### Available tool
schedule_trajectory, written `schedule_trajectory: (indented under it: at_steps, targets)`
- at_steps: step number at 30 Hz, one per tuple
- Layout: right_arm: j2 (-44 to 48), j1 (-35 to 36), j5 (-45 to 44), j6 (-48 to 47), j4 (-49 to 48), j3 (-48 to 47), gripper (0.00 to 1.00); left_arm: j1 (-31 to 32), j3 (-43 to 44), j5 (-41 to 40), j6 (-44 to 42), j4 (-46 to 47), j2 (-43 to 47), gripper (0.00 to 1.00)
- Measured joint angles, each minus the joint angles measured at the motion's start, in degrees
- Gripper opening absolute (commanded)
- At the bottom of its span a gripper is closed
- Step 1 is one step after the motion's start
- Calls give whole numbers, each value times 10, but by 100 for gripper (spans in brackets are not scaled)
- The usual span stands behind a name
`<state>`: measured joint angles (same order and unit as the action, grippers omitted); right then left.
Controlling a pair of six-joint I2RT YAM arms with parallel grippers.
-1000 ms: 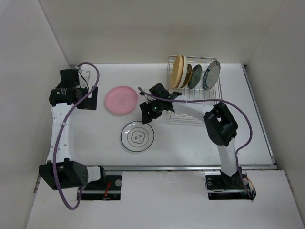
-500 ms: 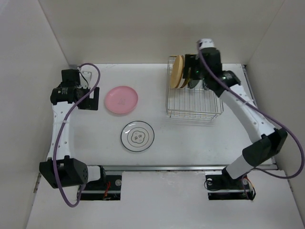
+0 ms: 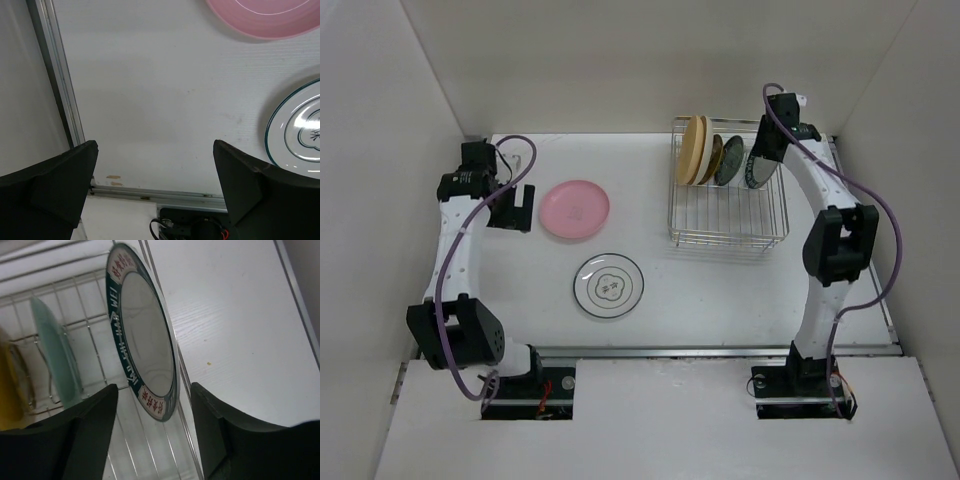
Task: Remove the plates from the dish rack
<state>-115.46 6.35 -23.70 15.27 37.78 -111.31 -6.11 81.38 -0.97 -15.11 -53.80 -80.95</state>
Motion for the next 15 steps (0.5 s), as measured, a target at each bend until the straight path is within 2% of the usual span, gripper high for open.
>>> schedule_trajectory:
  at_steps: [3, 6, 7, 11, 14, 15]
  targets:
    - [-35, -4, 0, 1, 8, -2, 57, 0, 5, 0, 0, 1, -15, 100]
    - [-44, -7, -3, 2, 8, -3, 43, 0, 6, 0, 0, 2, -23, 100]
    - [-44, -7, -3, 4, 7, -3, 33, 0, 6, 0, 0, 2, -24, 100]
    - [-43, -8, -17, 5, -3, -6, 10, 0, 7, 0, 0, 2, -25, 100]
    - [-41, -8, -35, -5, -3, -6, 0, 0, 7, 0, 0, 2, -25, 100]
    - [-38, -8, -37, -9, -5, -4, 0, 0, 7, 0, 0, 2, -25, 100]
